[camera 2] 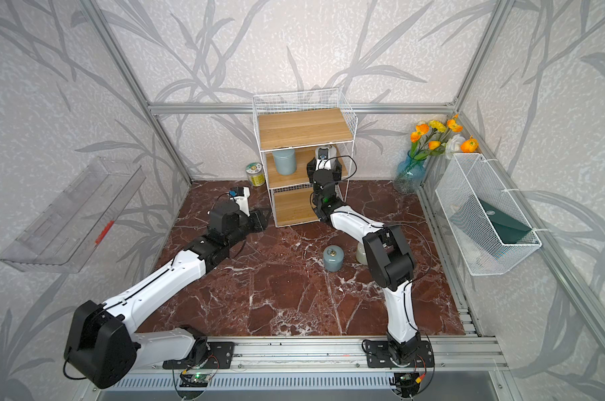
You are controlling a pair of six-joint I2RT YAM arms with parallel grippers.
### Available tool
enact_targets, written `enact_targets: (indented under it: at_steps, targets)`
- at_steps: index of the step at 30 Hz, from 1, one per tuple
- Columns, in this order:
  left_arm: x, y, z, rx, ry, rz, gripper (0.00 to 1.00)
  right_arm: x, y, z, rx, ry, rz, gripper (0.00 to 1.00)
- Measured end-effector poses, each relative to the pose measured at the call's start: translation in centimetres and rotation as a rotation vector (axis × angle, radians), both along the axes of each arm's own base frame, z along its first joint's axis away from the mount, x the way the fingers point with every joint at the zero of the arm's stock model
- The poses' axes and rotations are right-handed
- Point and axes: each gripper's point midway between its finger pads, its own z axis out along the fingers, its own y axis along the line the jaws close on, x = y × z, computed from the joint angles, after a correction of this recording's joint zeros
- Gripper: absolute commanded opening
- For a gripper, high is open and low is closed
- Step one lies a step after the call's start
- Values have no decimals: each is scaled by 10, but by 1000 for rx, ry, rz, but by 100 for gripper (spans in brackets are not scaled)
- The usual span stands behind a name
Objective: Remove the tea canisters from the shelf
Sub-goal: Pick up the tea canister from the shelf.
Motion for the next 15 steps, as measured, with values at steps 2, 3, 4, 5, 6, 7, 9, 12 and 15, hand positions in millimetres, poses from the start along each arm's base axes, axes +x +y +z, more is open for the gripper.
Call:
enact_targets:
  at_steps: [2,3,4,5,6,7,9,12,15]
  targets:
    - [0,0,-1,-3,3,-1,43,-6,0,-1,-3,2,4,47]
    - [0,0,-1,-3,3,-1,43,-8,0,-1,-2,1,6,47]
    - [-1,0,-2,-5,4,-1,43,-11,0,-1,-2,0,11,48]
    - [-1,0,-2,-7,5,0,43,-14,1,-2,-9,4,14,48]
    - [-1,0,-3,-8,7,0,43,-17,2,-3,-13,5,17,48]
    - [-1,0,-4,-8,10,1,43,-20,2,-3,-18,5,20,48]
    - [-2,0,-6,-7,14,0,43,-26,5,-3,-28,1,28,48]
    - [-2,-1,-7,-11,17,-1,43,-35,9,-2,-36,-3,46,48]
    - [-2,-1,-7,-14,19,-3,43,-38,12,-2,-43,-6,56,48]
